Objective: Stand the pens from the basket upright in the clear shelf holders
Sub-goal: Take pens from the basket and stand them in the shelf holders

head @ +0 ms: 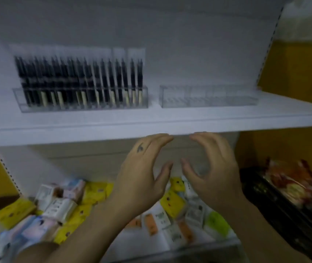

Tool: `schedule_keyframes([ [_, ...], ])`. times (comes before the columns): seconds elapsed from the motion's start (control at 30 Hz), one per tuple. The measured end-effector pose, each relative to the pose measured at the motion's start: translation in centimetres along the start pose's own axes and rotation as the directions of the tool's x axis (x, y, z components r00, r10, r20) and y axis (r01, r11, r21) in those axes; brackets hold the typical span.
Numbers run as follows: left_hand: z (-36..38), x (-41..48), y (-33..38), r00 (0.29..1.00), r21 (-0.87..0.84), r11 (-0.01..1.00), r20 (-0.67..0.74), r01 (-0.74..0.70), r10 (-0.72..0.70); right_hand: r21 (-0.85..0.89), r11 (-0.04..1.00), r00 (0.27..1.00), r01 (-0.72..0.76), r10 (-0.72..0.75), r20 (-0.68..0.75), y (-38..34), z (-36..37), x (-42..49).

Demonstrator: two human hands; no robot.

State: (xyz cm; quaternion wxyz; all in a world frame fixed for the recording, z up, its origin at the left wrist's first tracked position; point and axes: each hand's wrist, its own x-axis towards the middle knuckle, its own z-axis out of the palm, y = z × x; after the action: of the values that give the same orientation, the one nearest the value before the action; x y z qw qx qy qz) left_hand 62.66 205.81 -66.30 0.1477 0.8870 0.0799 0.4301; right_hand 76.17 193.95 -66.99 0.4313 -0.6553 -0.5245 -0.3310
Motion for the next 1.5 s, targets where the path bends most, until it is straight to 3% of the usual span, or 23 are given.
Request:
schedule_keyframes([
  [0.1, 3.5, -3.6, -1.2, 0.985, -0.047, 0.990, 0.118, 0.130, -0.123, -0.104, 0.982, 0.959, -0.156, 0.176, 0.221, 0.8, 0.7, -5.0],
  [0.23, 9.1, -9.0, -3.5, 0.882, 0.016, 0.935, 0.325, 0.355, -0.340, -0.196, 0.916, 0.742, -0.351, 0.400, 0.538, 2.7, 3.1, -11.8],
  [0.33, 12.8, -13.0, -4.8, 0.730, 0.043, 0.845, 0.482, 0.534, -0.485, -0.281, 0.870, 0.564, -0.406, 0.480, 0.671, 3.8, 5.2, -16.7],
  [0.47, 16.9, -18.2, -6.6, 0.496, 0.093, 0.711, 0.653, 0.697, -0.572, -0.394, 0.782, 0.283, -0.482, 0.565, 0.775, 4.6, 7.9, -22.4],
  [0.53, 18.2, -21.2, -7.6, 0.379, 0.140, 0.628, 0.691, 0.765, -0.616, -0.422, 0.758, 0.164, -0.498, 0.560, 0.812, 4.7, 9.0, -25.2],
  [0.67, 19.2, -27.7, -9.1, 0.098, 0.314, 0.437, 0.710, 0.843, -0.698, -0.514, 0.637, -0.160, -0.574, 0.529, 0.833, 4.8, 9.6, -31.2],
  [0.77, 20.1, -31.2, -9.4, -0.021, 0.371, 0.406, 0.759, 0.835, -0.651, -0.564, 0.630, -0.341, -0.535, 0.450, 0.826, 5.1, 10.3, -35.4],
  [0.83, 20.7, -32.4, -9.4, -0.065, 0.395, 0.385, 0.763, 0.834, -0.643, -0.578, 0.665, -0.424, -0.474, 0.403, 0.811, 5.3, 11.0, -37.4],
  [0.93, 21.9, -33.9, -9.6, -0.114, 0.442, 0.414, 0.781, 0.796, -0.614, -0.628, 0.679, -0.504, -0.381, 0.418, 0.756, 5.2, 11.9, -39.4],
  [1.03, 22.4, -34.5, -10.0, -0.140, 0.463, 0.412, 0.780, 0.785, -0.610, -0.693, 0.628, -0.506, -0.353, 0.495, 0.706, 5.6, 12.9, -40.8],
  [1.23, 22.8, -35.0, -10.2, -0.063, 0.445, 0.426, 0.746, 0.787, -0.662, -0.692, 0.635, -0.634, -0.342, 0.388, 0.669, 6.4, 14.2, -41.7],
  [1.4, 23.8, -35.4, -10.4, -0.051, 0.470, 0.479, 0.751, 0.742, -0.658, -0.678, 0.653, -0.635, -0.336, 0.374, 0.676, 6.5, 13.8, -42.8],
  [1.5, 24.5, -35.9, -10.0, -0.034, 0.493, 0.494, 0.732, 0.717, -0.681, -0.615, 0.727, -0.620, -0.307, 0.338, 0.708, 6.5, 13.4, -43.5],
])
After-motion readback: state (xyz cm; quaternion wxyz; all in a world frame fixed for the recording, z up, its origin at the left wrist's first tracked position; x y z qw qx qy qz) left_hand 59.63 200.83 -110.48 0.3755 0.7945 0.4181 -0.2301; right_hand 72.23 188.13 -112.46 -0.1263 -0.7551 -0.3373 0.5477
